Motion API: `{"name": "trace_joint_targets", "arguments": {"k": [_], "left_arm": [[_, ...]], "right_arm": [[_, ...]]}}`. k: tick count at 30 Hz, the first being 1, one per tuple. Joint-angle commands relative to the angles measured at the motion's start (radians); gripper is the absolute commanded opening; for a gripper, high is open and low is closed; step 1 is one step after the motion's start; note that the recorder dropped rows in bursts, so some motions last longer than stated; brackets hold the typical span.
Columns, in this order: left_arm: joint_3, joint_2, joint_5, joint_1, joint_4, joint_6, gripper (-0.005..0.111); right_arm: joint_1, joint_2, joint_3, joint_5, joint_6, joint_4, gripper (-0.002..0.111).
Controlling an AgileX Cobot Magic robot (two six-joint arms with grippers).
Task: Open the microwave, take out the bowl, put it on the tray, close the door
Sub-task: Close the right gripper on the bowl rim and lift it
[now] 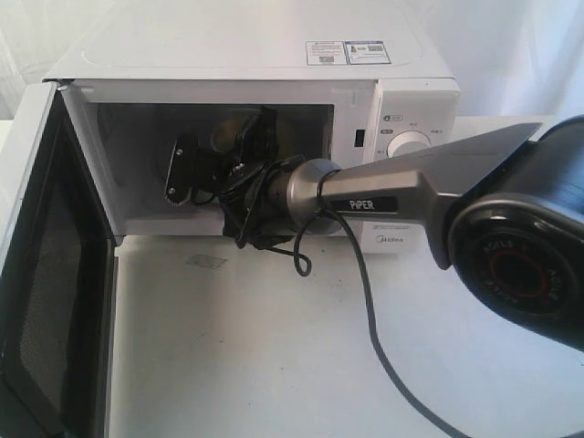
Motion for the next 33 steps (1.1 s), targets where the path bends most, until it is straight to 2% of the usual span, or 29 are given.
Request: {"name": "trace_joint_targets", "arguments": {"k": [1, 5, 7, 11, 18, 22, 24, 30, 33], "left_arm": [[0.004, -0.004, -0.003, -0.005, -0.008, 0.0, 0.0], [0.004, -0.004, -0.003, -0.005, -0.008, 0.0, 0.0], [0.004, -0.004, -0.003, -0.005, -0.008, 0.0, 0.0], [0.004, -0.004, -0.003, -0.005, -0.008, 0.0, 0.0], [0.004, -0.004, -0.003, -0.005, -0.008, 0.0, 0.0], [0.004, -0.004, -0.003, -0.005, -0.008, 0.0, 0.0], [0.004, -0.004, -0.003, -0.005, -0.008, 0.0, 0.0], [0.004, -0.004, -0.003, -0.005, -0.008, 0.0, 0.0], [0.004, -0.004, -0.003, -0.005, -0.008, 0.0, 0.0]], "right_arm": [[-0.008, -0.001, -0.006, 0.001, -0.003, -0.005, 0.025], [-0.008, -0.001, -0.006, -0.007, -0.001, -0.005, 0.004], [-0.008, -0.001, -0.006, -0.005, -0.001, -0.005, 0.0], [0.011, -0.013, -0.006, 0.022, -0.001, -0.005, 0.0], [0.083, -0.061, -0.006, 0.048, -0.001, 0.194, 0.0], [0.145, -0.097, -0.004, 0.143, -0.001, 0.286, 0.0], [0.171, -0.114, -0.004, 0.168, -0.016, 0.379, 0.0], [0.216, -0.166, 0.0, 0.248, -0.286, 0.809, 0.0], [0.238, -0.221, 0.055, 0.257, -0.301, 0.889, 0.0]]}}
